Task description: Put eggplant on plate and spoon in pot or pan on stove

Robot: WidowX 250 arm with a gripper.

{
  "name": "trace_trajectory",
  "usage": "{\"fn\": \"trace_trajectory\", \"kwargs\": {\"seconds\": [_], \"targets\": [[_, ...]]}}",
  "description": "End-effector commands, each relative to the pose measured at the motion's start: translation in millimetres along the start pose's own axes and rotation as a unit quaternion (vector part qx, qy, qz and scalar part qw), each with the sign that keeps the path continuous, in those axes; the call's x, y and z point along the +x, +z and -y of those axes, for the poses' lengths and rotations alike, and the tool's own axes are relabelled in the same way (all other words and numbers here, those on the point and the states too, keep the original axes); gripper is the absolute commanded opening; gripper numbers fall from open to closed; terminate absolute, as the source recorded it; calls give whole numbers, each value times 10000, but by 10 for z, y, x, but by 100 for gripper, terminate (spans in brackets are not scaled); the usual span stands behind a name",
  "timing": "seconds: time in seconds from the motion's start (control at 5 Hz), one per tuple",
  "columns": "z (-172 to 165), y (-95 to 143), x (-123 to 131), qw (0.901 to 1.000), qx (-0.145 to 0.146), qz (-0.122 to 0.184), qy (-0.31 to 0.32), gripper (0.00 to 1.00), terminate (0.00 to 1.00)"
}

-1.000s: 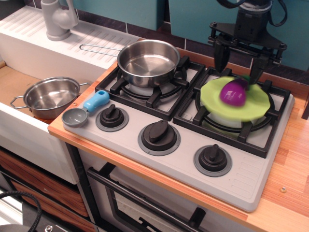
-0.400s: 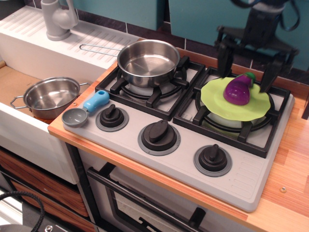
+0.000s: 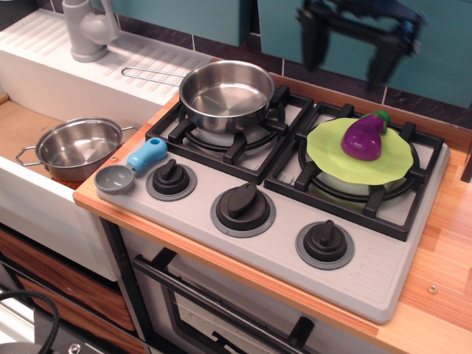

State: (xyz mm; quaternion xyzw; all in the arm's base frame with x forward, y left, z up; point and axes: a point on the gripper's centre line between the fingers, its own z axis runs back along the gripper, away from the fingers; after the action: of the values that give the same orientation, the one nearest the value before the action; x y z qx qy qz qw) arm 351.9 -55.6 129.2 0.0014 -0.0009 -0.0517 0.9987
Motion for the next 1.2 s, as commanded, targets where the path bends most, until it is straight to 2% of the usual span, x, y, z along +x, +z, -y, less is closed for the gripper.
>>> {"fn": "trace_trajectory", "kwargs": {"seconds": [0.0, 0.4, 0.6, 0.8, 1.0], "targets": [[-10, 260, 32, 9993, -18, 366, 11, 100, 0], [-10, 260, 32, 9993, -18, 366, 11, 100, 0], [-353, 438, -257, 9955, 560, 767, -16, 100, 0], [-594, 588, -408, 9912, 913, 953, -54, 100, 0], [-750, 597, -494, 9867, 1227, 1052, -202, 100, 0]]}}
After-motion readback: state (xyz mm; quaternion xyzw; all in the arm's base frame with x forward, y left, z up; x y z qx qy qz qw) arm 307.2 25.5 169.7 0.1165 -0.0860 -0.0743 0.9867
